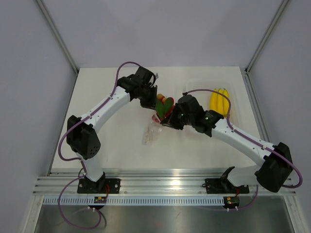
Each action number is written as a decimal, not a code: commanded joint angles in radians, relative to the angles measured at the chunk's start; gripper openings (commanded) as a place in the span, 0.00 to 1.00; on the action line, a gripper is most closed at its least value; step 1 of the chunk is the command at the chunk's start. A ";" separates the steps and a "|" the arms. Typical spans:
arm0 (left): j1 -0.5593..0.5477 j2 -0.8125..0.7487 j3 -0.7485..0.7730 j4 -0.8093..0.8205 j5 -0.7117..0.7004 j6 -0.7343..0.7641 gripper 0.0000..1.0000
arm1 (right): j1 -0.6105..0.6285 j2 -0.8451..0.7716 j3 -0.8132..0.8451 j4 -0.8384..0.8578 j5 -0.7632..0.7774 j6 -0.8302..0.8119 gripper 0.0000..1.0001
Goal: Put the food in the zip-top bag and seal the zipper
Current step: Place the fake fruit in the zipper food storage bag.
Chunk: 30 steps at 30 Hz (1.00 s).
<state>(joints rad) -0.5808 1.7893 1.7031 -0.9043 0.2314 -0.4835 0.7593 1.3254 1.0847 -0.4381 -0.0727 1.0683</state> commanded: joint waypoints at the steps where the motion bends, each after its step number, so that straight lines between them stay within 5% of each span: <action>1: 0.016 -0.057 -0.008 0.051 0.049 0.002 0.00 | 0.012 -0.051 -0.019 0.010 -0.041 0.012 0.00; 30: 0.039 -0.022 -0.017 0.070 0.109 -0.006 0.00 | 0.021 -0.152 -0.003 -0.062 -0.071 -0.091 0.00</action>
<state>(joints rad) -0.5461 1.7809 1.6917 -0.8818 0.2916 -0.4801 0.7677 1.1584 1.0626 -0.5465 -0.1165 1.0008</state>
